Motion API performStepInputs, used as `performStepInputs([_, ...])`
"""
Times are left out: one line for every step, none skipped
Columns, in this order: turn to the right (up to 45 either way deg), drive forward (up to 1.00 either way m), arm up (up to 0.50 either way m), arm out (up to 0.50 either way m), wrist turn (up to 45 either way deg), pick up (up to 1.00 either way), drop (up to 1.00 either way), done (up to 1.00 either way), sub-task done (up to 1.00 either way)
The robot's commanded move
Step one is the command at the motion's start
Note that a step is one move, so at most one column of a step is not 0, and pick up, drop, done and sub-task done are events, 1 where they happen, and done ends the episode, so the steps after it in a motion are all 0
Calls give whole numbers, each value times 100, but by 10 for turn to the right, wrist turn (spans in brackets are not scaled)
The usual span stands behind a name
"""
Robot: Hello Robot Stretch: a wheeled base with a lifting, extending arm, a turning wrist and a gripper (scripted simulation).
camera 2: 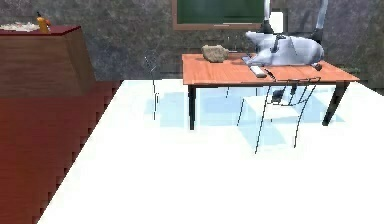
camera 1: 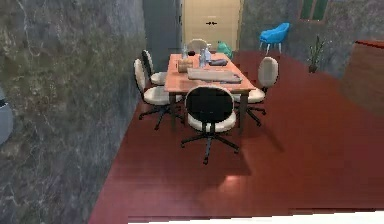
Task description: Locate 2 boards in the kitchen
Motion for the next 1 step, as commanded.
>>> performStepInputs([-30,0,0,0,0,0,0,0,0])
